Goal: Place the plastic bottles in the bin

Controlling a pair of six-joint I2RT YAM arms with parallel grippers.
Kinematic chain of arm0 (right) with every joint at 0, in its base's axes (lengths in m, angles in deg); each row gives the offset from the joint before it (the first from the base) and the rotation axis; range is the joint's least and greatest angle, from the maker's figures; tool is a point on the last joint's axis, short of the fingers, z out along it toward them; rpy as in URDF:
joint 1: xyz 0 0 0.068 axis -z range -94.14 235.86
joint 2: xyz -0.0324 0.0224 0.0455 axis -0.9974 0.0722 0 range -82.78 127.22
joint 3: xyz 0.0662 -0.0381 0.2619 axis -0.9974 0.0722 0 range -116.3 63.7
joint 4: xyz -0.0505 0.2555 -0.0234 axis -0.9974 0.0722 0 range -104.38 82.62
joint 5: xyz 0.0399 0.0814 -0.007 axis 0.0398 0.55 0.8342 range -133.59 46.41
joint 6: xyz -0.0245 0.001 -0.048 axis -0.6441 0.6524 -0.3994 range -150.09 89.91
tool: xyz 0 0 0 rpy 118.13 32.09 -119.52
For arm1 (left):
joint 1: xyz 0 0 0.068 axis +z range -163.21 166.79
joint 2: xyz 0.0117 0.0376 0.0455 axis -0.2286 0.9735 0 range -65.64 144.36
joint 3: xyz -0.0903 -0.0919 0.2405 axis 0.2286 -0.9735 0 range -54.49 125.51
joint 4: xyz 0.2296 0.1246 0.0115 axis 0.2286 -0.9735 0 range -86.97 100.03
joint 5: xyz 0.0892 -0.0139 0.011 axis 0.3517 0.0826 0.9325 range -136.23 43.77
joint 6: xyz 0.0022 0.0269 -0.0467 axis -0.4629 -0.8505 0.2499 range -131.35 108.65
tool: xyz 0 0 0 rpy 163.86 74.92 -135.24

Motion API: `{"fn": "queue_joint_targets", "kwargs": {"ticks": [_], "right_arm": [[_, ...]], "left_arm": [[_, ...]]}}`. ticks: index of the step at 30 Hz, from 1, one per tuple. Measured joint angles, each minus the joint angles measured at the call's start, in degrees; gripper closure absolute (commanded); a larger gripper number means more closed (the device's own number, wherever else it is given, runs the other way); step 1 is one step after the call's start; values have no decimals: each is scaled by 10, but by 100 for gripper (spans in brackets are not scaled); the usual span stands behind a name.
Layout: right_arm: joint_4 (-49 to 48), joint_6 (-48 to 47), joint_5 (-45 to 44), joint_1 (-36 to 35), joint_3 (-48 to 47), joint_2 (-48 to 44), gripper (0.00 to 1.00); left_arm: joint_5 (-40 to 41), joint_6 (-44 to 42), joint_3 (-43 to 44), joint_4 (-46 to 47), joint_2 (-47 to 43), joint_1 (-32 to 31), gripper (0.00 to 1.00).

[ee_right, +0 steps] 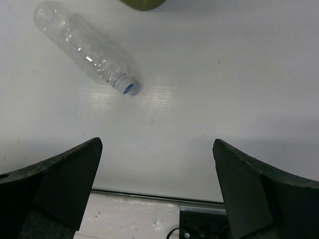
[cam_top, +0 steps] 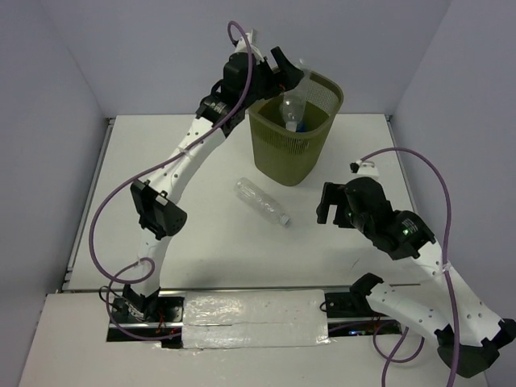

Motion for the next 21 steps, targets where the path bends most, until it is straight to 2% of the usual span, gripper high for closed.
{"fn": "queue_joint_targets", "kwargs": {"ticks": [4,9,13,21], "right_arm": [[-12,-40,53,-5,0,36,0],[-54,-76,73,-46,0,142,0],[-93,-108,71,-72,-6,229,0],[-188,-173,62,-77,-49,374,0]], "left_arm": [[0,-4,0,0,-5,-9,1],[10,-35,-19,-22,-51,-12,1],[42,-64,-65,-42,-146,-12,1],[123,-119,-170,-66,-359,-4,1]]}}
